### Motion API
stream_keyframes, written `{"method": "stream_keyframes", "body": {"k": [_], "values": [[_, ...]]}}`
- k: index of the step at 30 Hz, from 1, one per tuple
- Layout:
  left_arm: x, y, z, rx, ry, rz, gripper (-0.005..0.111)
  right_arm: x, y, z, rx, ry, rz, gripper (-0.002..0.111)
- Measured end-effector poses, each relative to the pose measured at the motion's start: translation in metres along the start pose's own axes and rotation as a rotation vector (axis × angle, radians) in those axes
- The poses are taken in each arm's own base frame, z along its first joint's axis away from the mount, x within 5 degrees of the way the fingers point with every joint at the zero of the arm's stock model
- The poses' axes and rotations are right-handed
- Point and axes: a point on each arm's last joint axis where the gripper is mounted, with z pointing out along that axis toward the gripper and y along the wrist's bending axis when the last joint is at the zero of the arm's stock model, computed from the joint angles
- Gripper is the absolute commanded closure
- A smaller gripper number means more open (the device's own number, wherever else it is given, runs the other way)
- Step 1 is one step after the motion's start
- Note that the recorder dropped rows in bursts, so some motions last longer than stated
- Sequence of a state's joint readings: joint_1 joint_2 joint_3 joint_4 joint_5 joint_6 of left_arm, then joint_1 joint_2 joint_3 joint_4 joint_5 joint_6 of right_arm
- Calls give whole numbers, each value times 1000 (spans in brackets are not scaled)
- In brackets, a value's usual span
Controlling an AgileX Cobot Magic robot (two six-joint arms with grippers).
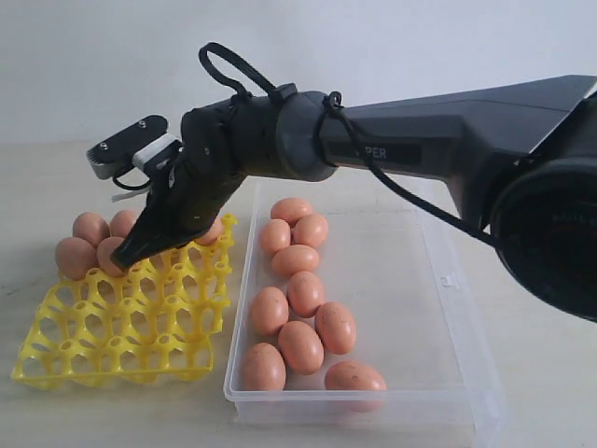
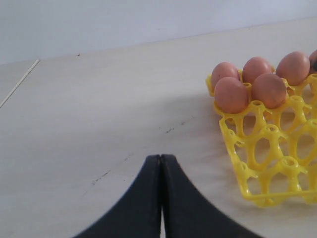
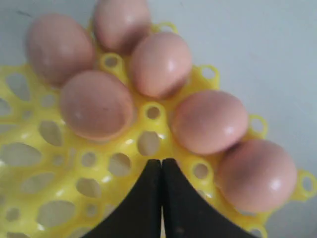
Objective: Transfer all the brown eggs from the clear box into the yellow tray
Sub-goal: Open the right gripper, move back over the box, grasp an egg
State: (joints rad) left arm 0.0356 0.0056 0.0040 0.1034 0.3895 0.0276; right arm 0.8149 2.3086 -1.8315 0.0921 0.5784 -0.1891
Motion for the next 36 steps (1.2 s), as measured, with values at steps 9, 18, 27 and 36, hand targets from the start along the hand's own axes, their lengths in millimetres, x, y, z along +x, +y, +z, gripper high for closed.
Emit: {"method": "stream_keyframes", "body": {"k": [9,18,27,36], "values": [[0,0,0,0,0,0,107,10,-15,-1,56,95,36,108],[0,0,0,0,0,0,107,11,-45,-31,211,163,40,108],[0,0,0,0,0,0,107,69,-75,-104,249,-6,222,105],[0,0,0,0,0,0,107,125,-55,-123,155,152,439,56]]}}
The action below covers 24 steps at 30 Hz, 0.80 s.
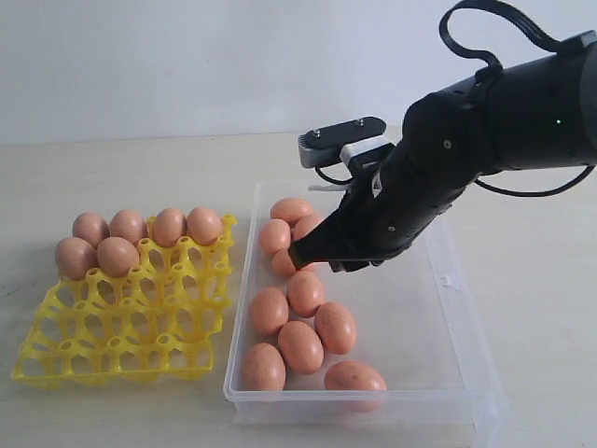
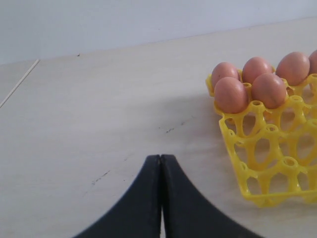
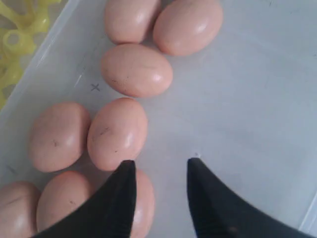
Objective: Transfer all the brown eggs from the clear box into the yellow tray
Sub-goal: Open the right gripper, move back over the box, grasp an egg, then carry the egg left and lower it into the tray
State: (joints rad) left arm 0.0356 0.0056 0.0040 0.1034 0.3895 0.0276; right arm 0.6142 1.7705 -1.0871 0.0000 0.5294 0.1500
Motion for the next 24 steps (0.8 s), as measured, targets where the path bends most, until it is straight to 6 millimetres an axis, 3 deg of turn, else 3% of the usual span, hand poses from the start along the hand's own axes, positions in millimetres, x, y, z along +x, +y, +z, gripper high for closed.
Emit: {"method": "stream_keyframes", "body": {"k": [2,11,21,22,24], "values": [[0,0,0,0,0,0,107,1,1,0,-12,13,22,51],[0,0,0,0,0,0,107,6,4,1,-45,66,84,52],[0,0,0,0,0,0,107,19,15,33,-58,177,87,52],[0,0,0,0,0,0,107,20,16,36,-58,183,80,52],[0,0,0,0,0,0,107,24,16,47,-55,206,73,70]]}}
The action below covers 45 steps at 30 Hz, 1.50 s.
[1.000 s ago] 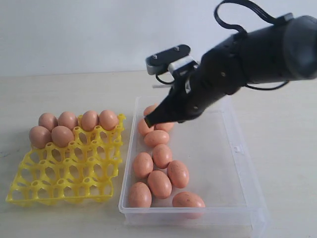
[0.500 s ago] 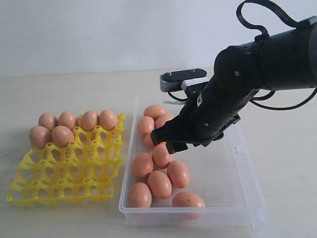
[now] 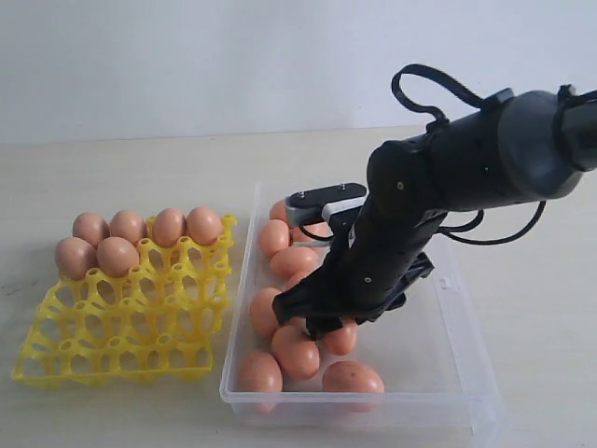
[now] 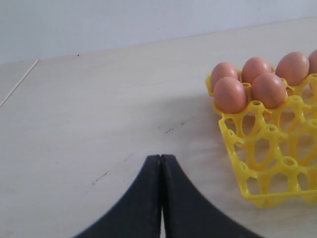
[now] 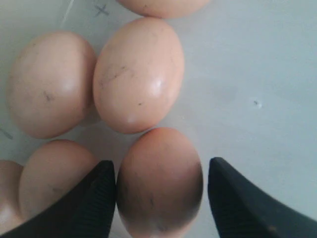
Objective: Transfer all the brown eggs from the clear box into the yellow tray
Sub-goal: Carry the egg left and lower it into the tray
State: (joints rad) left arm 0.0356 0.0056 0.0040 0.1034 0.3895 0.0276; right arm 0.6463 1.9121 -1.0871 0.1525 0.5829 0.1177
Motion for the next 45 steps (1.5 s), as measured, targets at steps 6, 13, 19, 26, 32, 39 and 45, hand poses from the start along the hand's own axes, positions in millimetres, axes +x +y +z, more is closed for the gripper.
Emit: {"method": "stream_keyframes", "body": {"k": [6,13,19,26,32,39,45], "values": [[0,0,0,0,0,0,107,-3,3,-9,-7,-43,-47,108],[0,0,0,0,0,0,107,-49,35,-71,-65,-743,-251,108],[0,0,0,0,0,0,107,-66,78,-40,-149,-984,-406,108],[0,0,0,0,0,0,107,-88,103,-5,-318,-977,-397,108],[0,0,0,0,0,0,107,-88,106,27,-363,-905,-395,108],[0,0,0,0,0,0,107,-85,105,43,-359,-870,-398,101],[0,0,0,0,0,0,107,-84,104,50,-346,-875,-427,84]]}}
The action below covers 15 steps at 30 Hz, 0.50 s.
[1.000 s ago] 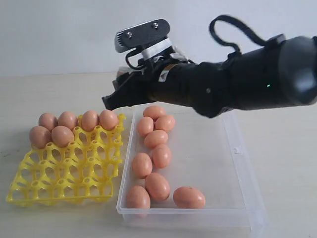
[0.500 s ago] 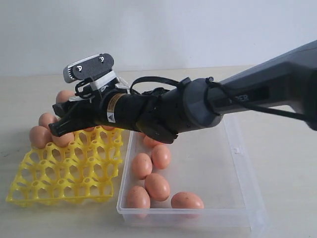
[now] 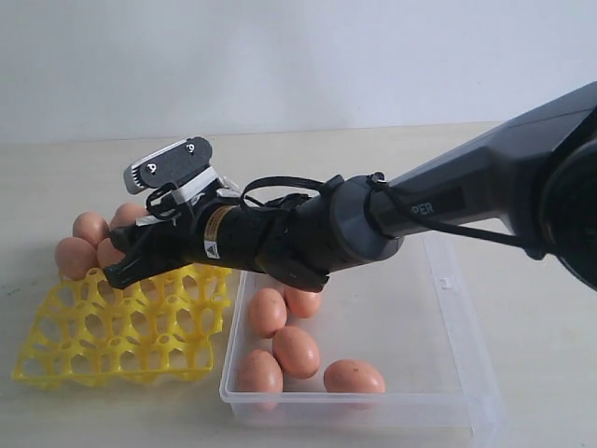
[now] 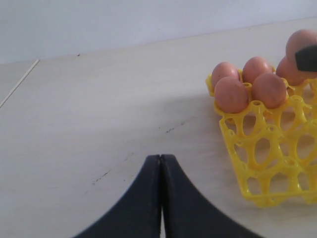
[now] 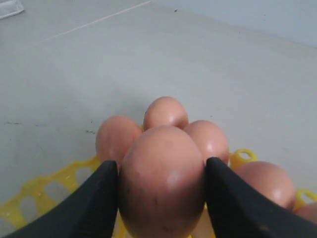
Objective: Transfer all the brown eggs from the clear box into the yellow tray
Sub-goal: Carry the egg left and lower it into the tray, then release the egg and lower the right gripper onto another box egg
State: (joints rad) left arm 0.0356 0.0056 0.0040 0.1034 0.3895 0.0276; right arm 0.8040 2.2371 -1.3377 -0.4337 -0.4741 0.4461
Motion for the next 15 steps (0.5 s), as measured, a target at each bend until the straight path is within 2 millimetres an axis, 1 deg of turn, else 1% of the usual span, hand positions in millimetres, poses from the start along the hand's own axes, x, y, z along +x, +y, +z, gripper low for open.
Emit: {"method": "stream_keyframes", "body": {"k": [4,8,13,15], "values": [[0,0,0,0,0,0,107,9,-2,3,9,21,7,74],[0,0,0,0,0,0,107,8,-3,3,25,15,40,64],[0,0,0,0,0,0,107,8,-4,3,32,14,48,47],[0,0,0,0,0,0,107,8,-4,3,33,18,46,43]]}}
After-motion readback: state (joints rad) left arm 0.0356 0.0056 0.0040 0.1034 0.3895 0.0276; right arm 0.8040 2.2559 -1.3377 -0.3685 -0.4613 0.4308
